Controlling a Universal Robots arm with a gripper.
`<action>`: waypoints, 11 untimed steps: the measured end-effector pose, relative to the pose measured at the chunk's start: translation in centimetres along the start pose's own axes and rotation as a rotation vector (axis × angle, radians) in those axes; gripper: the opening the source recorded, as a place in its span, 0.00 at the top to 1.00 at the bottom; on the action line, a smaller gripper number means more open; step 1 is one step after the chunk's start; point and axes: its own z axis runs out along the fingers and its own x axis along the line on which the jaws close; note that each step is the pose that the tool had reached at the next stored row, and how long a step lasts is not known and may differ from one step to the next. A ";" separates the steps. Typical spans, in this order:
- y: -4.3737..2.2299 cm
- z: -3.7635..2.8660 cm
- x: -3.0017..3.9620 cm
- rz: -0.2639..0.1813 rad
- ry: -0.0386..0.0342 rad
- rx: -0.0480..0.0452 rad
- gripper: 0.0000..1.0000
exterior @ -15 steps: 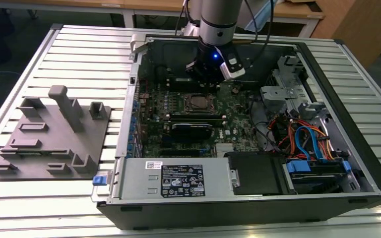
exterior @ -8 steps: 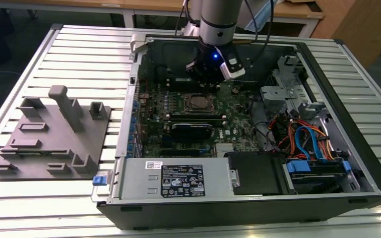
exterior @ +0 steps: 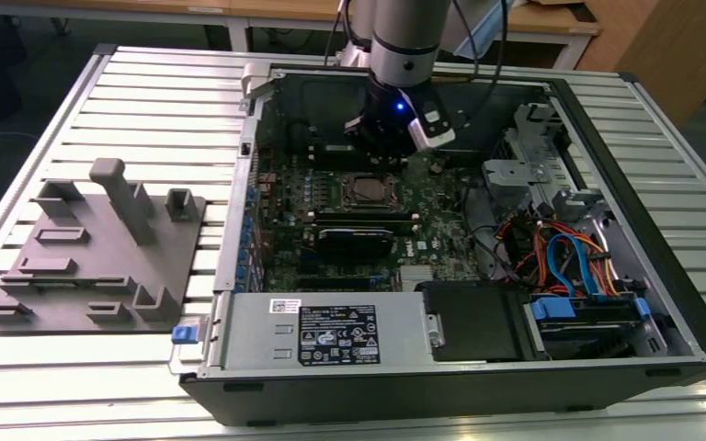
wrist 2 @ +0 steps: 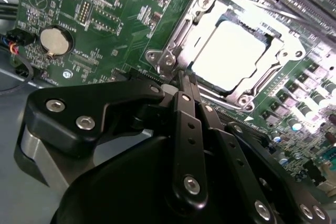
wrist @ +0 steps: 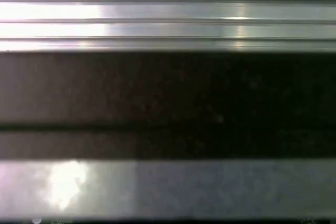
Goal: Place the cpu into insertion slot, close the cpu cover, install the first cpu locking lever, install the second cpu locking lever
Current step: 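Install the second cpu locking lever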
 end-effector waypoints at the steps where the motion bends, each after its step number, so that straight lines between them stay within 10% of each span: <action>1: -0.13 0.00 0.00 0.000 -0.0001 0.0000 0.90; 11: -0.27 -0.67 -0.01 0.000 -0.0001 0.0004 0.90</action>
